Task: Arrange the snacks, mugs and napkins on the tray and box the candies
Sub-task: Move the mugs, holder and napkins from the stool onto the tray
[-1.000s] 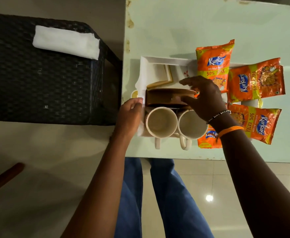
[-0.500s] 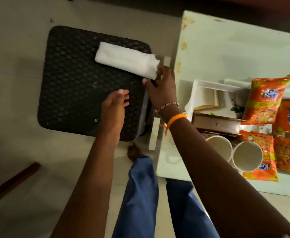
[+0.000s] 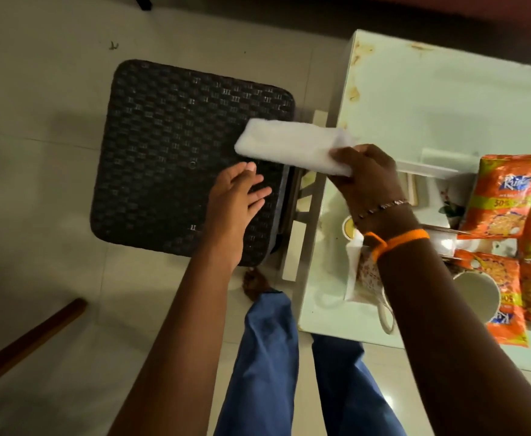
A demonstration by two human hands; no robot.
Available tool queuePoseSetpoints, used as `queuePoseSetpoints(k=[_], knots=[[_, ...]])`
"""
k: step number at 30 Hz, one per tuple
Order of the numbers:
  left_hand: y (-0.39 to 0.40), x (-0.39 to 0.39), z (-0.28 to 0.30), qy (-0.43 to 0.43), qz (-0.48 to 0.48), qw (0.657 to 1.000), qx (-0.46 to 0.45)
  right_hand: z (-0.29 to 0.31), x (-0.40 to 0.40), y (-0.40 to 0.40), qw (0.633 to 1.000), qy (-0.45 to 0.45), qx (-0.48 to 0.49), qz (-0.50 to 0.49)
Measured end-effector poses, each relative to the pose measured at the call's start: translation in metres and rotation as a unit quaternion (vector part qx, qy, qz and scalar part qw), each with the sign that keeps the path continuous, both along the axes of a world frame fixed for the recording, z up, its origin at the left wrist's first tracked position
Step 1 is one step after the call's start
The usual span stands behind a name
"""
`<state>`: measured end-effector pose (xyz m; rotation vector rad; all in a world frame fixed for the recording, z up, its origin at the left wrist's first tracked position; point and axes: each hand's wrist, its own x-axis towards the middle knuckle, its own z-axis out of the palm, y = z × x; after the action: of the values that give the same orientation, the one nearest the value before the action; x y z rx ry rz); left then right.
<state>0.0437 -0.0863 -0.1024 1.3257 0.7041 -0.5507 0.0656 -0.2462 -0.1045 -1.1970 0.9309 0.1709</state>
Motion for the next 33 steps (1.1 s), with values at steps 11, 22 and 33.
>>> queuePoseSetpoints(k=[11, 22, 33], knots=[[-0.096, -0.038, 0.003, -0.043, -0.203, 0.978, 0.038, 0.031, -0.099, -0.156, 0.978, -0.065, -0.12, 0.159], [-0.169, -0.073, -0.028, -0.094, -0.248, 0.94, 0.216, -0.012, -0.145, -0.206, 0.921, -0.037, -0.32, 0.22], [-0.205, -0.059, -0.01, -0.192, -0.207, 0.911, 0.301, -0.027, -0.168, -0.254, 0.933, 0.028, -0.346, 0.099]])
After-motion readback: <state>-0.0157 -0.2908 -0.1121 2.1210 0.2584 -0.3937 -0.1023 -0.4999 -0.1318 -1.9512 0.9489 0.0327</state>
